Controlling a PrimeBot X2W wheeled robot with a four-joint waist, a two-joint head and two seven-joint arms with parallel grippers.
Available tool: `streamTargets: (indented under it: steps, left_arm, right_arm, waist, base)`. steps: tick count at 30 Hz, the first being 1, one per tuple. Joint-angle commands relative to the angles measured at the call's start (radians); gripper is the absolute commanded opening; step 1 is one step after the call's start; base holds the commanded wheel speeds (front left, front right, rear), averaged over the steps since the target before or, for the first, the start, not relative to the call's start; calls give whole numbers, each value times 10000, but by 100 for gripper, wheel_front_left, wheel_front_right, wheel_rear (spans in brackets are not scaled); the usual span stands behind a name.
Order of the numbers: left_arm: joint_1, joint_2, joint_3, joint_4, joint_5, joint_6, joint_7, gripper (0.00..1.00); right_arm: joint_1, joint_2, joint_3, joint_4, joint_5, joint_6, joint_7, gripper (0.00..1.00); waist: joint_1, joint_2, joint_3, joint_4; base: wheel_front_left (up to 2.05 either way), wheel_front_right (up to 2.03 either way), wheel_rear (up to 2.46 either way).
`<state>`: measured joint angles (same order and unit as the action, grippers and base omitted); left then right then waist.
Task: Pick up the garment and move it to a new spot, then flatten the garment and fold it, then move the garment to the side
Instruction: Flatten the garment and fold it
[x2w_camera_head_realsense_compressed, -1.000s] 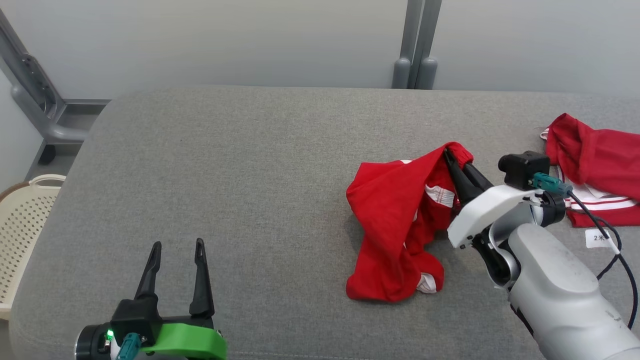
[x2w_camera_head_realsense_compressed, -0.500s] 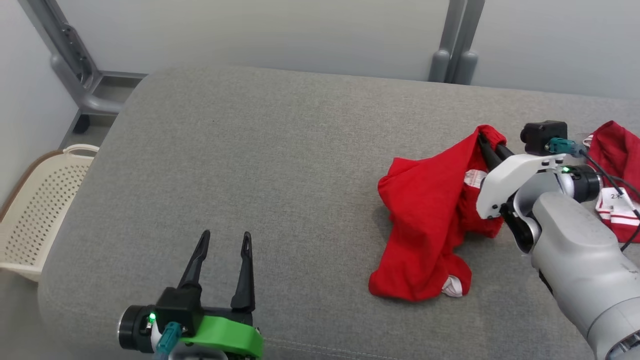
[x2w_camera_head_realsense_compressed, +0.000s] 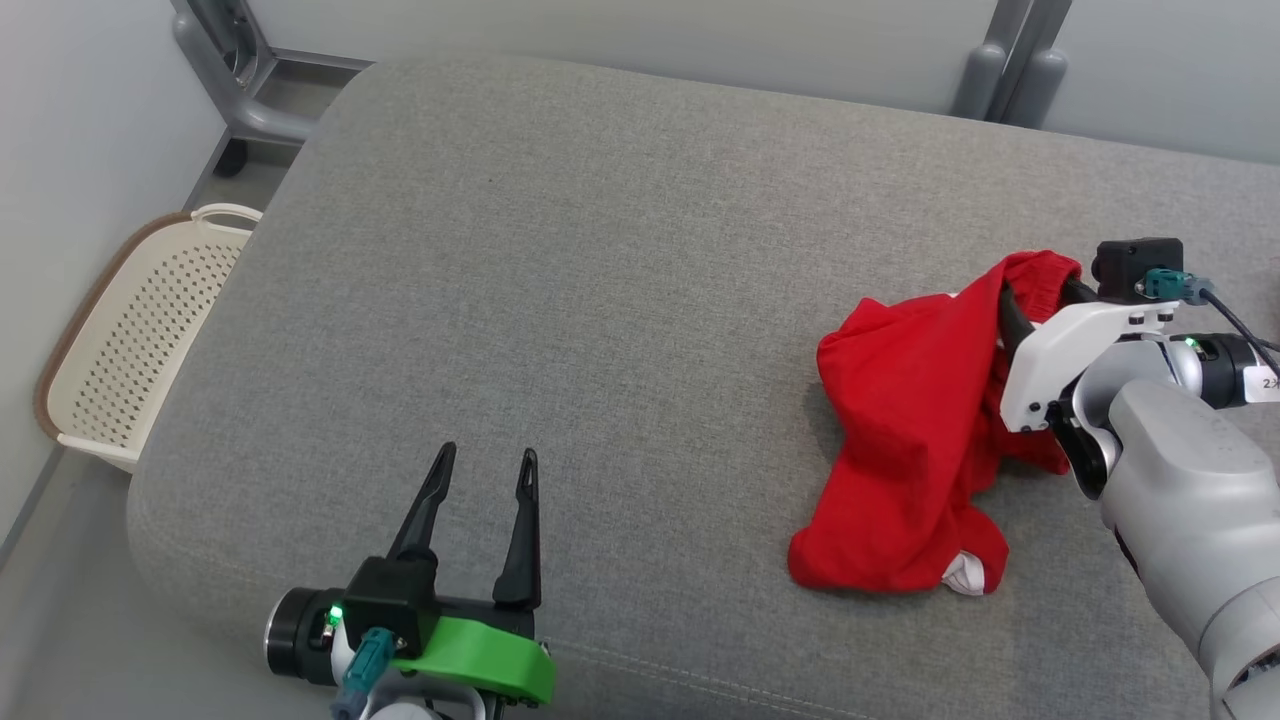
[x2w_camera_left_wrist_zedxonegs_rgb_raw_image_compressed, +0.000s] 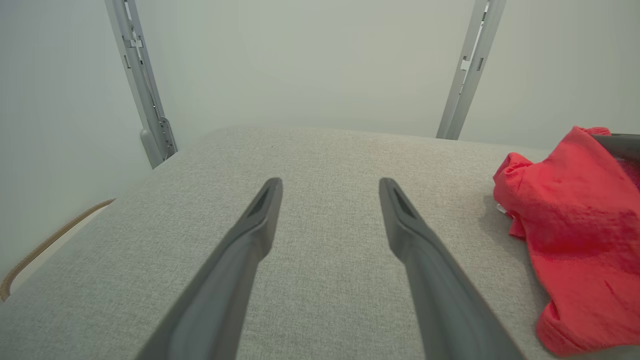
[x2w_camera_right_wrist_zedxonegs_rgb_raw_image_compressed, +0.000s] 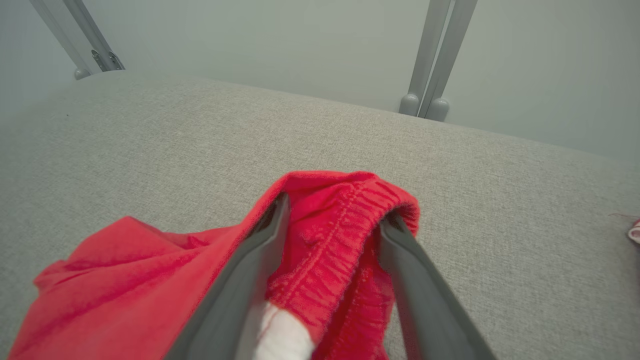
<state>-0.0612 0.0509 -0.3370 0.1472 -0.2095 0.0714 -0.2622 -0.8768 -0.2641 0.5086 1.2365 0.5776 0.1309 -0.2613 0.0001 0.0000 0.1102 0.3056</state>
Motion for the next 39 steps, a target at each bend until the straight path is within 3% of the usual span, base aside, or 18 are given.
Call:
streamTargets:
  steps: [1,10,20,26,39]
  left_arm:
    - [-165,-3,28,9,-52,54,-23,100]
    - [8,-1,149,21,4,31,-23,100]
    - [250,0,338,-54,136,-60,-23,100]
    - [338,0,469,-97,217,-91,-23,100]
    - [547,0,1043,-200,460,-165,-23,100]
  right_arm:
    - [-113,-38,44,7,-33,-4,-48,100]
    - [648,-191,272,-1047,563,-4,-51,100]
    - [2393,-606,-453,-3983,667,-4,-54,100]
    - [3702,-487,-1472,-5949,102,-4,-55,100]
    - [6749,602,-4084,-9339,-1360,-2,-56,100]
  waist:
    - [-1,0,-1,-102]
    - [-1,0,-258,-800]
    - [-1,0,-521,-1469]
    - [-1,0,-609,-1842]
    - [-1,0,-844,-2601]
  base:
    - [0,0,0]
    - [0,0,0]
    - [0,0,0]
    - [0,0,0]
    - [0,0,0]
